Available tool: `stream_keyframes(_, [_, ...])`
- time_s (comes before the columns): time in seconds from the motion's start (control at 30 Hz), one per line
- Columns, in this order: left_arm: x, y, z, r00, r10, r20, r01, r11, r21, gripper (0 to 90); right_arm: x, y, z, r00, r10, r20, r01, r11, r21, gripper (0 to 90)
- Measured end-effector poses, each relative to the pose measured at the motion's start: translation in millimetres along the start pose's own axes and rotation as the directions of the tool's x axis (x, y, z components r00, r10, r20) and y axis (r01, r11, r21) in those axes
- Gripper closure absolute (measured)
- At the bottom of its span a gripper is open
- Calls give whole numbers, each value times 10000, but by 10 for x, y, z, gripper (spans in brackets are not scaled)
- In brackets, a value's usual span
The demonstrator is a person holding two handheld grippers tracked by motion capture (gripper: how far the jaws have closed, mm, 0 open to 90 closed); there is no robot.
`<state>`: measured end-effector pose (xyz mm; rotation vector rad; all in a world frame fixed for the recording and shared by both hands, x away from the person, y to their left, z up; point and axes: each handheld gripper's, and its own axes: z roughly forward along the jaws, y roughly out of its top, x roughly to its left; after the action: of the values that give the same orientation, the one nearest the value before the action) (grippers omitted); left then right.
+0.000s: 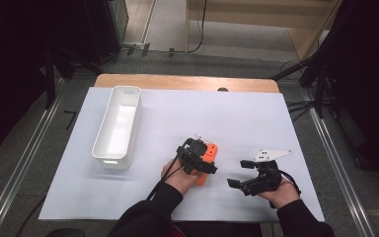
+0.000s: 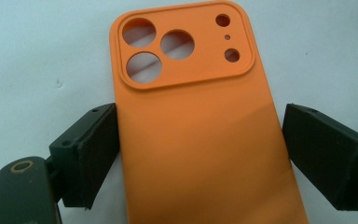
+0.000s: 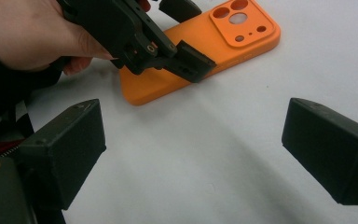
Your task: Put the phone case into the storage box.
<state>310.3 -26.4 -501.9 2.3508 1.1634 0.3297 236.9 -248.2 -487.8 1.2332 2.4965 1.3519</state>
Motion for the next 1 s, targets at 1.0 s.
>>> stream_keyframes(1.0, [152, 53, -141, 9931, -317, 1130, 288, 9992, 268, 141, 0, 1, -7, 10000, 28, -10, -28, 10000, -15, 51])
